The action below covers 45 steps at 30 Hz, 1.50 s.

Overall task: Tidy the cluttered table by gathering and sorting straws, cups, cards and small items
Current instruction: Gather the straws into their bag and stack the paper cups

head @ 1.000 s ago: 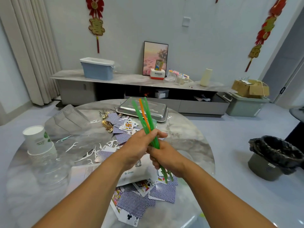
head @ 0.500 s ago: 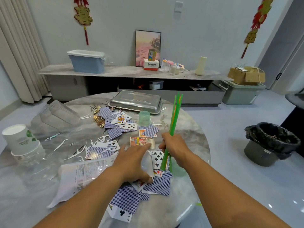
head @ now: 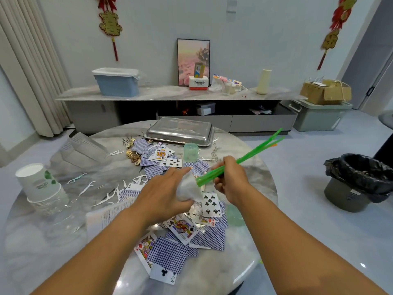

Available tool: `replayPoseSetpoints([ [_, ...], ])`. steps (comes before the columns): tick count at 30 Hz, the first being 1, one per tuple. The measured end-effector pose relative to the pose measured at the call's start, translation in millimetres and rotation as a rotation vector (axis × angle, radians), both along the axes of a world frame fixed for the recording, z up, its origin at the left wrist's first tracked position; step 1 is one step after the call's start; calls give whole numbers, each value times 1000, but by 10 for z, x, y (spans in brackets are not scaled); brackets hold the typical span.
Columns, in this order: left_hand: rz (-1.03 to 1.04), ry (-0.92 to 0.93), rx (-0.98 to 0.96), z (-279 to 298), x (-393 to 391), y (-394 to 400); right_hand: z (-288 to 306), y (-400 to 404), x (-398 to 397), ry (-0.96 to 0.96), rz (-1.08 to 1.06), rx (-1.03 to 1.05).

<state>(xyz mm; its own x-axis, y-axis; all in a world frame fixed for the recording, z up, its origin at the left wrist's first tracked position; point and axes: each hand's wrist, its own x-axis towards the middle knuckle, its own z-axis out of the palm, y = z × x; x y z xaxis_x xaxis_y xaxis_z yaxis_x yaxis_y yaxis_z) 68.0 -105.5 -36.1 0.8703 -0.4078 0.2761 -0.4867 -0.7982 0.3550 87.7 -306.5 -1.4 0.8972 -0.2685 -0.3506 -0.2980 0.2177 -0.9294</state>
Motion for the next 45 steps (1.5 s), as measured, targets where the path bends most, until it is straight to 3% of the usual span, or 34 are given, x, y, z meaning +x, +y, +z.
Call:
replayPoseSetpoints([
  [5, 23, 45, -65, 125, -106, 64, 131, 241, -78, -101, 229, 89],
  [9, 61, -14, -137, 153, -134, -21, 190, 482, -221, -194, 387, -132],
  [12, 85, -47, -220, 181, -124, -15, 220, 647, -280, -249, 351, -297],
  [15, 86, -62, -289, 226, -131, 22, 279, 686, -289, -272, 271, -192],
  [18, 55, -84, -303, 280, -165, 18, 329, 609, -317, -275, 356, -72],
  [22, 40, -116, -233, 292, -200, -11, 273, 655, -350, -267, 478, -467],
  [24, 45, -107, -248, 301, -197, -5, 236, 671, -335, -303, 520, -381],
  [26, 68, -107, -285, 325, -189, 17, 268, 657, -332, -380, 387, -148],
  [29, 87, -125, -256, 344, -204, 37, 383, 589, -285, -413, 53, -16],
  [31, 80, -126, -234, 325, -215, 14, 409, 544, -266, -393, 66, -72],
  [36, 101, -104, -276, 307, -168, -27, 257, 674, -346, -338, 499, -234],
  [38, 127, -103, -285, 310, -158, -7, 293, 688, -349, -454, 387, -165],
  [41, 143, -100, -293, 340, -174, 15, 408, 623, -309, -634, -45, -124],
  [43, 137, -111, -276, 339, -174, 15, 445, 573, -283, -714, -101, -54],
  [45, 135, -121, -268, 319, -177, 7, 456, 598, -290, -722, -23, 11],
])
